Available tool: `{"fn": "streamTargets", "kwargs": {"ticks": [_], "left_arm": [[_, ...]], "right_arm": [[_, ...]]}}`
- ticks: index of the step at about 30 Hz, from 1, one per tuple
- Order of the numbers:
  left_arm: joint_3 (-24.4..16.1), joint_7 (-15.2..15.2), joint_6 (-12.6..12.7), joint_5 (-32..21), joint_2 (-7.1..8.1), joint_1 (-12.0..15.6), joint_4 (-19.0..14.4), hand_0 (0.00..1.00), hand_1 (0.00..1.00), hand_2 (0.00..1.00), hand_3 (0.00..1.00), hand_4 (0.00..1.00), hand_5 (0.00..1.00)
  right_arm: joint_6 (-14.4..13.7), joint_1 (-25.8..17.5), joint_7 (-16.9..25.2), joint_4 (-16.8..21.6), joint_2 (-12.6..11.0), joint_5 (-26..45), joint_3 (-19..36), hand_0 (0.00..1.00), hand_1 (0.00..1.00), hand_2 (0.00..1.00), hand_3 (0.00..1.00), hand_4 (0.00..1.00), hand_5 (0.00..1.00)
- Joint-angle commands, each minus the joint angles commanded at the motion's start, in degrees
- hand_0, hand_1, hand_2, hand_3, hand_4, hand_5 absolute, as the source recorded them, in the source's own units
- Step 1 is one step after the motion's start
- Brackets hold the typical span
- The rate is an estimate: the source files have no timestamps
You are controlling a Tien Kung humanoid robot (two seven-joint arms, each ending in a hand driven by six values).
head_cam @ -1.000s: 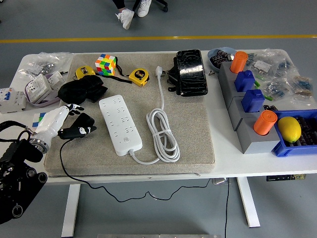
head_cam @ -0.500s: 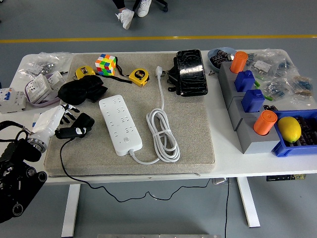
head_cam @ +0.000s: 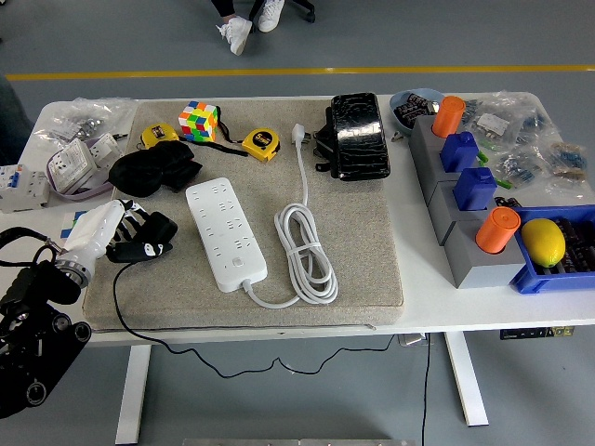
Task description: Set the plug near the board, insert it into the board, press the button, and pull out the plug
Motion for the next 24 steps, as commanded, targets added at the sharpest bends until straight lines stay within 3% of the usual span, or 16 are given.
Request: {"fn": "streamTargets", "kwargs": {"ticks": [1,2,7,8,13,17,22,24], "left_arm": [[0.06,-0.19,0.12,0.15,-0.02,0.00,-0.01,0.319,0.379,0.437,0.530,0.958,0.218],[0.13,-0.28,0.19,0.24,-0.02,0.00,-0.05,0.284,0.349,0.412,0.522,0.876,0.100],[0.27,-0.57,0.90,0.03,-0.01,0.16,-0.23,0.284,0.349,0.412,0.522,0.876,0.100],[0.27,-0.87,1.06,-0.12,0.02,0.20,-0.32,0.270,0.342,0.402,0.526,0.834,0.035],[0.46,-3.59,2.06,-2.67,0.37,0.17,-0.83,0.270,0.342,0.402,0.526,0.834,0.035],[0.96,-7.00,2.37,-6.49,0.83,-0.28,-0.99,0.270,0.336,0.395,0.525,0.822,0.022],[4.14,-13.26,-0.15,-12.30,2.34,-2.59,0.03,0.275,0.332,0.381,0.521,0.813,0.019],[5.49,-14.34,-0.81,-13.14,2.90,-3.52,0.51,0.275,0.332,0.381,0.521,0.813,0.019]], "right_arm": [[0.01,0.01,-0.01,-0.02,0.00,0.03,-0.07,0.564,0.660,0.664,0.546,0.920,0.467],[0.01,0.00,0.00,-0.02,0.00,0.03,-0.09,0.565,0.660,0.664,0.547,0.919,0.467],[0.00,-0.06,0.03,0.01,0.05,0.02,-0.13,0.565,0.660,0.664,0.547,0.919,0.467],[0.00,-0.06,0.04,0.01,0.05,0.01,-0.14,0.564,0.659,0.664,0.547,0.919,0.467],[-0.01,-0.02,0.04,-0.02,0.07,0.06,-0.10,0.564,0.659,0.664,0.547,0.919,0.467],[0.01,0.01,0.02,-0.01,0.05,0.04,-0.05,0.566,0.659,0.664,0.547,0.918,0.467],[0.06,0.10,-0.01,-0.01,0.02,0.07,-0.16,0.564,0.659,0.664,0.546,0.918,0.466],[0.06,0.15,0.00,0.00,0.00,0.09,-0.17,0.564,0.659,0.664,0.546,0.918,0.466]]}}
